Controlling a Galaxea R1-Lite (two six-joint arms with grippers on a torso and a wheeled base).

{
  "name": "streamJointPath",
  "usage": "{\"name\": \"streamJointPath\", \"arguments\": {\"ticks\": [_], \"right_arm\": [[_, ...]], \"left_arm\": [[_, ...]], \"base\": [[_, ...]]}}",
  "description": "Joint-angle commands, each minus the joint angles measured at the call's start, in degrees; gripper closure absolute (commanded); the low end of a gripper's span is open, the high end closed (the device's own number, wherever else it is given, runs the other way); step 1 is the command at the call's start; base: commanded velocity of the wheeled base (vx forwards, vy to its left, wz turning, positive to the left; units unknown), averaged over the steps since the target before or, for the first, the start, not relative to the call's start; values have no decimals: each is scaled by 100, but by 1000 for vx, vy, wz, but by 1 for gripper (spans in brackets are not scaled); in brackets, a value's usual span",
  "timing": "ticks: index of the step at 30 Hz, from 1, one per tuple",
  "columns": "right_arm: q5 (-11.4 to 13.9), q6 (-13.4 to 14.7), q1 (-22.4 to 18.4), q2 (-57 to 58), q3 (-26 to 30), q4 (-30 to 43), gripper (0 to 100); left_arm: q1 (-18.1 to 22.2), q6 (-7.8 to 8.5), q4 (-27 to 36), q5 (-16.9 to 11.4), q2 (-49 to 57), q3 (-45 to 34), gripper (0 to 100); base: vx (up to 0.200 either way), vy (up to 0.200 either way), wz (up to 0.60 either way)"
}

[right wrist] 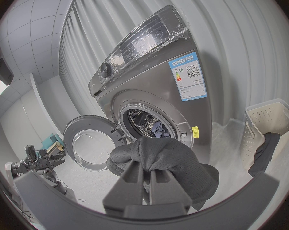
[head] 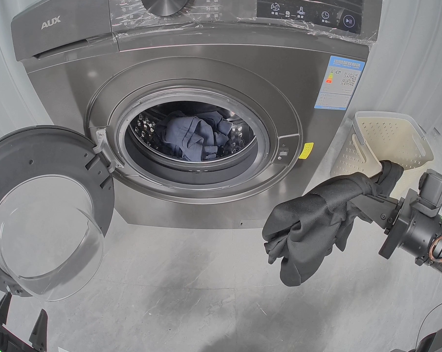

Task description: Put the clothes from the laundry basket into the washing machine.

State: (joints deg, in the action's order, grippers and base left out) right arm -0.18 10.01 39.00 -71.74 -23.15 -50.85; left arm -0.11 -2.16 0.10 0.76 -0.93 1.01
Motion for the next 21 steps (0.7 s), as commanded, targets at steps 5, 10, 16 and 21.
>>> {"name": "streamJointPath", "arguments": {"ticks": [5,10,16,21], "right_arm": [[9,1,3,-42,3,5,100],[9,1,11,-42,3,5,100],[9,1,3,-7,3,5,100],[9,1,11,-42,3,5,100]], "left_arm": [[2,-4,-1,4,57,-92,0],[2,-13,-1,4,57,-92,0],[2,-4,-1,4,57,-92,0],[2,-4,-1,4,57,-92,0]], "base": [[0,200,0],[0,0,0],[0,0,0],[0,0,0]]}}
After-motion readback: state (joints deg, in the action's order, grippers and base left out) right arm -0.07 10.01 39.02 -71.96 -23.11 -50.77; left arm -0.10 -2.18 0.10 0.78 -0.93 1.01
